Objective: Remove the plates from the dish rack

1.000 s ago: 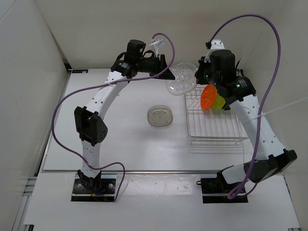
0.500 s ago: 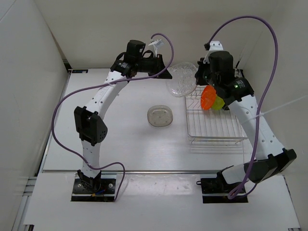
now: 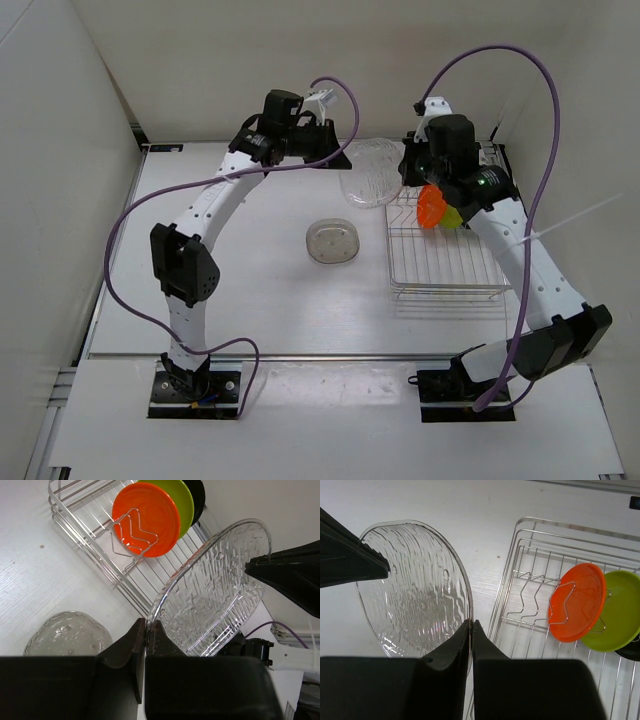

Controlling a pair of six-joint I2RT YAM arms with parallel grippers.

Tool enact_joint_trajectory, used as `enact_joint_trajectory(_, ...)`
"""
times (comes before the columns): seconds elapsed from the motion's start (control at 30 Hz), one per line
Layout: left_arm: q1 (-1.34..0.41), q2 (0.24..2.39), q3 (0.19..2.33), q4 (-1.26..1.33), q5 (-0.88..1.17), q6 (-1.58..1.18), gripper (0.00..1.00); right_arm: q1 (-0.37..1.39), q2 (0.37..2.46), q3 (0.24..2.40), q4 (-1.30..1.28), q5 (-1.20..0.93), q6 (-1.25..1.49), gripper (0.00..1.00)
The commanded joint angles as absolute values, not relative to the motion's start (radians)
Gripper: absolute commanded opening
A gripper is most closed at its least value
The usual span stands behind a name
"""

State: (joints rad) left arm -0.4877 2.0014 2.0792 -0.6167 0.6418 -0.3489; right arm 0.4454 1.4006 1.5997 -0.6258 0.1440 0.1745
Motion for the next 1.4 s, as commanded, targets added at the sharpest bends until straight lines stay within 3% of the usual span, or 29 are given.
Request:
enact_joint_trajectory(0.0,-0.492,1.91,2.054,-0.583,0.532,-0.31,0.11,0.463,1.373,1.591,-0.595,0.046,0.184,0.09)
enact_joint_trajectory(0.07,-0.492,1.901,2.027,-0.583,0.557,-0.292,0.11,0.463,1.373,1.591,-0.595,0.037,0.175,0.16)
enact_joint_trajectory(0.33,-0.48,1.845,1.956,-0.583,0.557,-0.224,0.11,0.463,1.364,1.572,-0.604,0.052,0.141,0.62)
enact_joint_trajectory(0.4,-0.465,1.836,1.919,-0.583,0.572,-0.2,0.11,0.463,1.355,1.572,-0.604,0.09,0.132,0.8)
enact_joint_trajectory(0.43,-0.447,1.836,1.907,-0.583,0.586,-0.187,0.11,0.463,1.345,1.572,-0.604,0.11,0.132,0.95)
enact_joint_trajectory(0.47,-0.436,1.827,1.873,-0.583,0.598,-0.152,0.11,0.463,1.345,1.572,-0.604,0.132,0.132,1.0)
enact_joint_trajectory(0.67,-0.358,1.896,1.896,-0.716,0.782,0.061,0.11,0.453,1.31,1.591,-0.604,0.216,0.077,1.0)
enact_joint_trajectory(1.13,-0.327,2.17,1.94,-0.801,0.736,0.164,0.11,0.443,1.264,1.571,-0.604,0.225,0.057,1.0)
enact_joint_trajectory(1.37,-0.327,2.207,1.921,-0.747,0.727,0.143,0.11,0.443,1.264,1.562,-0.604,0.204,0.057,1.0)
